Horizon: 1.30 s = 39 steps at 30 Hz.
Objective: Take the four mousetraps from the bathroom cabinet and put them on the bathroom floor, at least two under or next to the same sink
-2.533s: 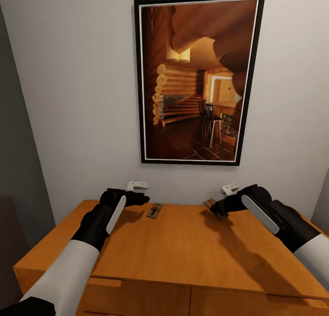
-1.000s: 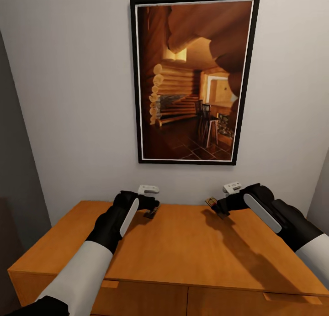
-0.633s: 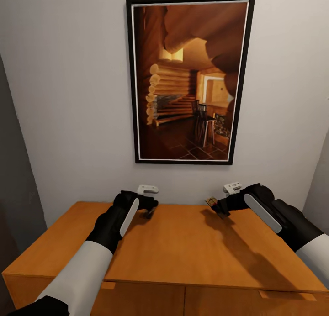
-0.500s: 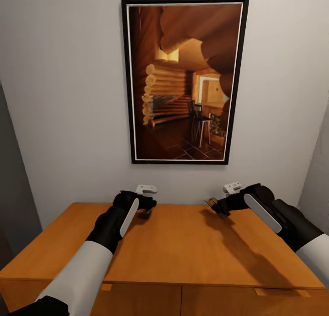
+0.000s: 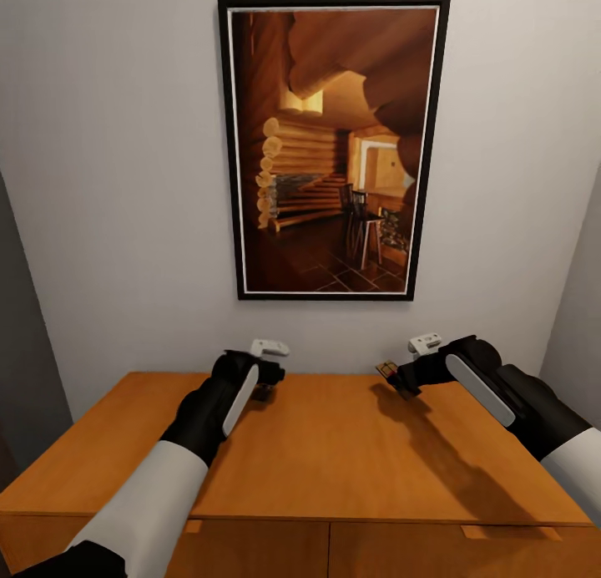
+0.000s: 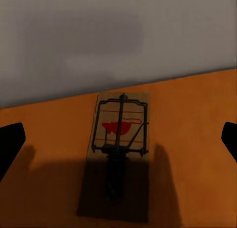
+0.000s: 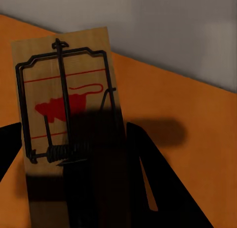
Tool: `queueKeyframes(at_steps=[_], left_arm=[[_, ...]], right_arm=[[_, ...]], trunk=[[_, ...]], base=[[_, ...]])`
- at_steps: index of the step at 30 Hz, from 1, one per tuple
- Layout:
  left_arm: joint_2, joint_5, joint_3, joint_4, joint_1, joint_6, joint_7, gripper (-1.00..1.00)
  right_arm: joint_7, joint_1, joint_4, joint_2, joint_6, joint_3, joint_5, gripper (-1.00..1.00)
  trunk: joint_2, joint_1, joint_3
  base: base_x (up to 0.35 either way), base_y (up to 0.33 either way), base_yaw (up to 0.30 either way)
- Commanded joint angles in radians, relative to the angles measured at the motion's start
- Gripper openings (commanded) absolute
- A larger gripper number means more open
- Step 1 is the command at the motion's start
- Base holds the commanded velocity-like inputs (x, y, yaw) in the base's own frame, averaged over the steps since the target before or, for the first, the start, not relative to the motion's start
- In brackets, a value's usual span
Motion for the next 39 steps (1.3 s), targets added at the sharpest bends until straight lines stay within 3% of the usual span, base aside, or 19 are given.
queueKeyframes(at_steps=[1, 8, 12, 20, 39], left_arm=[[0.0, 0.01, -0.007, 0.001, -0.001, 0.004, 0.018, 1.0], [0.0, 0.014, -0.025, 0.02, -0.004, 0.015, 0.105, 1.0], [0.0, 0.014, -0.03, 0.027, -0.012, 0.055, 0.131, 1.0], [0.0, 0.012, -0.033, 0.028, -0.026, 0.09, 0.143, 1.0], [0.0, 0.014, -0.033, 0.035, -0.028, 0.093, 0.139, 1.0]], right_arm=[[-0.005, -0.001, -0.001, -0.001, 0.002, 0.002, -0.005, -1.0], [-0.005, -0.001, -0.001, -0.001, 0.002, 0.002, -0.005, -1.0], [-0.005, -0.001, -0.001, -0.001, 0.002, 0.002, -0.005, -1.0], [-0.005, -0.001, -0.001, -0.001, 0.002, 0.002, -0.005, -1.0], [-0.005, -0.001, -0.001, -0.001, 0.002, 0.002, -0.005, -1.0]], trunk=[[-0.001, 0.0, -0.001], [-0.001, 0.0, -0.001], [-0.001, 0.0, -0.001], [-0.001, 0.0, -0.001], [-0.001, 0.0, -0.001]], base=[[0.0, 0.0, -0.002], [0.0, 0.0, -0.001], [0.0, 0.0, 0.0], [0.0, 0.0, 0.0], [0.0, 0.0, 0.0]])
